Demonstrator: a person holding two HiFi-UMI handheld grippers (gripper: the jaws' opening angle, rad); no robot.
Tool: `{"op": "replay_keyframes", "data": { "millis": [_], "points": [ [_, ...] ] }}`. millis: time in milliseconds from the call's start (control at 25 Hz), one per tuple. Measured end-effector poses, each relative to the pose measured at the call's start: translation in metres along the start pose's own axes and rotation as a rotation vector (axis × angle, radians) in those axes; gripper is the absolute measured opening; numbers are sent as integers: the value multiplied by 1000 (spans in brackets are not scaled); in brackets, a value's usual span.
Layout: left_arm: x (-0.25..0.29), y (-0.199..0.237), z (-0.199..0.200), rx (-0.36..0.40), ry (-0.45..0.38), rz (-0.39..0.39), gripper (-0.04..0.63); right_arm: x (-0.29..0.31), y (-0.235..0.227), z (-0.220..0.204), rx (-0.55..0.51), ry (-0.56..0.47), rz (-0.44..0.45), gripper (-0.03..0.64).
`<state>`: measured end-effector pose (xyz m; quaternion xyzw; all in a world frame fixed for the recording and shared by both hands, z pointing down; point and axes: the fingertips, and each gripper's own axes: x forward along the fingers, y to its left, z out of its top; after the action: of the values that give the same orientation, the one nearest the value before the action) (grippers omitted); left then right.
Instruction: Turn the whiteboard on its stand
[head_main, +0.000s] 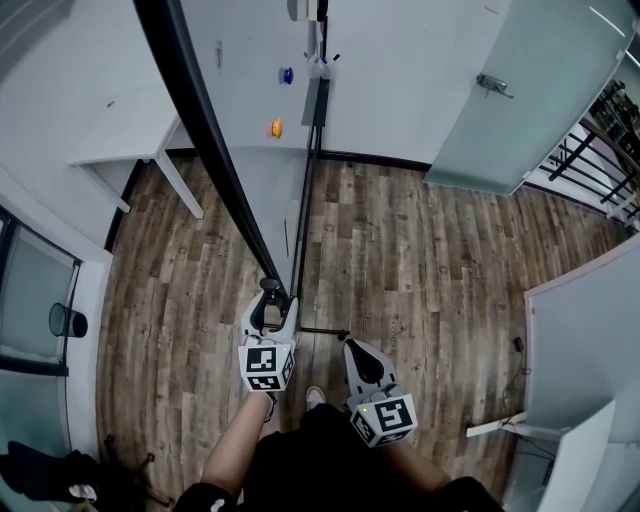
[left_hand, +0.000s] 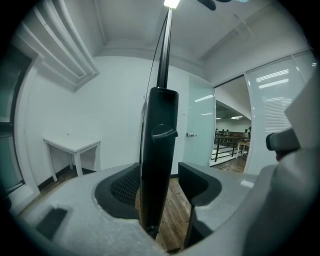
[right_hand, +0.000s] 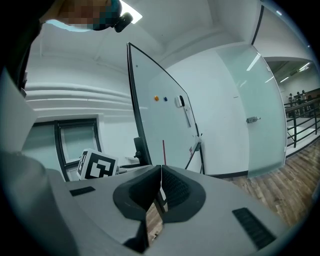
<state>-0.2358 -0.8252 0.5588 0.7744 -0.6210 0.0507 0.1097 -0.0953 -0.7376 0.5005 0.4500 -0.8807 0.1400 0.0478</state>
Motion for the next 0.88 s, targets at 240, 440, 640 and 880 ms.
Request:
{"op": "replay_keyframes", "data": {
  "millis": [240, 440, 640, 880],
  "points": [
    [16, 2, -7, 18, 24, 0, 239, 4, -4, 0, -7, 3, -6, 14],
    [23, 5, -10, 16, 24, 14, 236, 2, -6, -3, 1, 8, -21, 14],
    [28, 8, -14, 0, 28, 24, 224, -4, -3, -5, 1, 6, -16, 14],
    [26, 6, -14, 21, 30, 17, 199, -18, 0, -7, 5, 10, -31, 14]
  ]
}}
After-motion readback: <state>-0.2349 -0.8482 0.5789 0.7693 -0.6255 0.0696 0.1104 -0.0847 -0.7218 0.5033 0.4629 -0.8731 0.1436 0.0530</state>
